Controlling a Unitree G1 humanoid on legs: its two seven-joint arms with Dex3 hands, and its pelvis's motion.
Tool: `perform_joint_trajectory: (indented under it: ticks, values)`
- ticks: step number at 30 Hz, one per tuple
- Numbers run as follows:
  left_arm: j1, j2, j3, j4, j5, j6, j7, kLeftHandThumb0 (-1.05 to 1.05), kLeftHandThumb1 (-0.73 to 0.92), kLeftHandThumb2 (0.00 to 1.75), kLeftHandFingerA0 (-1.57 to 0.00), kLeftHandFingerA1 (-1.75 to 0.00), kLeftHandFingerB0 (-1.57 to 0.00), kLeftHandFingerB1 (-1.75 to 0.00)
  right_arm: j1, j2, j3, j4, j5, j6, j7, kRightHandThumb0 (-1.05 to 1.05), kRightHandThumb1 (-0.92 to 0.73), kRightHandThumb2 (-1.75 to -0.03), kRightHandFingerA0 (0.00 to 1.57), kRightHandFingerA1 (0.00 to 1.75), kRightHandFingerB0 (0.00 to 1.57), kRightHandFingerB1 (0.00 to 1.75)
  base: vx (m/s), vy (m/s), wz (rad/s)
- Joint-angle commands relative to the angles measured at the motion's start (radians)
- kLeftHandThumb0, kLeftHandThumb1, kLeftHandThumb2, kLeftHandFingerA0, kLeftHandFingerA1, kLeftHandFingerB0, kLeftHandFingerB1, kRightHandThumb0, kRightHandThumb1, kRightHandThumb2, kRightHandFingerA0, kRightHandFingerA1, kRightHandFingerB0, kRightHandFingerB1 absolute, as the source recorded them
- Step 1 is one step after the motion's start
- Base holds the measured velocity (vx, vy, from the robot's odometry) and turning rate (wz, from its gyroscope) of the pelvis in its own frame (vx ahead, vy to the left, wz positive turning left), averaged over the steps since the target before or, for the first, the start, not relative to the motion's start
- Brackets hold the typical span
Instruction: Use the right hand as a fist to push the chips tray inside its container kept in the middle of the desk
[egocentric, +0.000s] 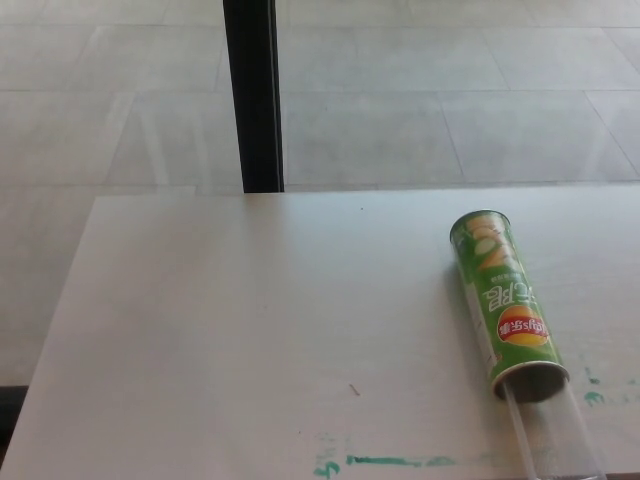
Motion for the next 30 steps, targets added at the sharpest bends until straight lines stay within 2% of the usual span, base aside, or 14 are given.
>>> perform_joint_trajectory:
  ticks: [1,7,8,11,14,16,17,19,20,21,24,26,28,30]
  values:
    - [0.007,0.028,0.026,0.006,-0.038,0.011,-0.007,-0.43,0.3,1.46,-0.42,-0.94,-0.2,-0.77,-0.029,-0.013,-0.009,-0.018,-0.189,0.056,-0.091,-0.7,-0.87,-0.66,0.87,1.04,0.61,0.45,0.0,0.0,0.0]
    - [0.016,0.029,0.017,-0.01,-0.024,0.002,-0.013,-0.34,0.22,1.72,-0.41,-1.05,-0.25,-0.88,-0.038,0.011,-0.002,-0.048,-0.183,0.091,-0.073,-0.71,-0.87,-0.66,0.9,1.03,0.6,0.44,0.0,0.0,0.0]
    - [0.019,0.029,0.016,-0.012,-0.025,-0.001,-0.021,-0.18,0.56,1.32,-0.48,-0.85,-0.33,-0.76,-0.039,0.016,0.002,-0.054,-0.188,0.1,-0.067,-0.7,-0.86,-0.66,0.9,1.02,0.6,0.43,0.0,0.0,0.0]
    - [0.022,0.032,0.017,-0.006,-0.026,-0.002,-0.028,-0.19,0.58,1.33,-0.44,-0.83,-0.27,-0.72,-0.04,0.022,0.01,-0.054,-0.19,0.106,-0.066,-0.7,-0.86,-0.66,0.9,1.02,0.59,0.43,0.0,0.0,0.0]
    - [0.018,0.033,0.017,-0.007,-0.027,0.004,-0.024,-0.31,0.23,1.71,-0.37,-1.0,-0.18,-0.81,-0.048,0.027,0.023,-0.045,-0.191,0.111,-0.061,-0.7,-0.87,-0.66,0.89,1.01,0.58,0.43,0.0,0.0,0.0]
    - [0.018,0.032,0.016,-0.006,-0.028,0.0,-0.022,-0.19,0.55,1.32,-0.48,-0.86,-0.3,-0.75,-0.054,0.03,0.033,-0.029,-0.196,0.108,-0.077,-0.69,-0.87,-0.66,0.9,1.02,0.57,0.43,0.0,0.0,0.0]
    - [0.013,0.03,0.031,0.0,-0.046,0.01,-0.023,-0.31,0.2,1.73,-0.38,-1.04,-0.2,-0.85,-0.059,0.033,0.041,-0.017,-0.199,0.108,-0.086,-0.69,-0.86,-0.66,0.91,1.02,0.56,0.43,0.0,0.0,0.0]
    - [0.014,0.03,0.025,-0.004,-0.039,0.005,-0.019,-0.3,0.2,1.74,-0.42,-1.08,-0.28,-0.93,-0.07,0.036,0.054,-0.002,-0.202,0.115,-0.08,-0.69,-0.86,-0.66,0.91,1.02,0.56,0.43,0.0,0.0,0.0]
    - [0.01,0.03,0.035,0.0,-0.05,0.014,-0.022,-0.17,0.59,1.34,-0.48,-0.86,-0.32,-0.76,-0.076,0.04,0.064,0.001,-0.217,0.126,-0.078,-0.7,-0.87,-0.66,0.91,1.02,0.56,0.43,0.0,0.0,0.0]
    - [0.013,0.031,0.017,0.002,-0.029,-0.001,-0.012,-0.33,0.22,1.73,-0.42,-1.06,-0.24,-0.87,-0.094,0.044,0.078,0.028,-0.221,0.124,-0.093,-0.68,-0.85,-0.65,0.94,0.99,0.56,0.43,0.0,0.0,0.0]
    - [0.012,0.037,0.012,0.011,-0.025,-0.005,-0.014,-0.42,0.32,1.44,-0.41,-0.91,-0.15,-0.72,-0.122,0.061,0.098,0.062,-0.214,0.143,-0.097,-0.69,-0.87,-0.66,0.95,0.95,0.56,0.43,0.0,0.0,0.0]
    - [0.014,0.034,0.01,0.009,-0.027,-0.01,-0.014,-0.34,0.19,1.73,-0.43,-1.07,-0.26,-0.89,-0.141,0.066,0.111,0.082,-0.234,0.158,-0.107,-0.69,-0.87,-0.66,0.93,1.03,0.55,0.42,0.0,0.0,0.0]
    - [0.02,0.033,0.001,0.008,-0.02,-0.024,-0.015,-0.22,0.54,1.32,-0.49,-0.86,-0.32,-0.75,-0.17,0.069,0.127,0.097,-0.248,0.182,-0.085,-0.7,-0.88,-0.67,0.87,1.09,0.5,0.41,0.0,0.0,0.0]
    - [0.033,0.032,-0.004,-0.001,-0.021,-0.031,-0.02,-0.23,0.53,1.32,-0.46,-0.85,-0.27,-0.74,-0.202,0.073,0.141,0.114,-0.253,0.202,-0.067,-0.69,-0.86,-0.66,0.89,1.11,0.52,0.4,0.0,0.0,0.0]
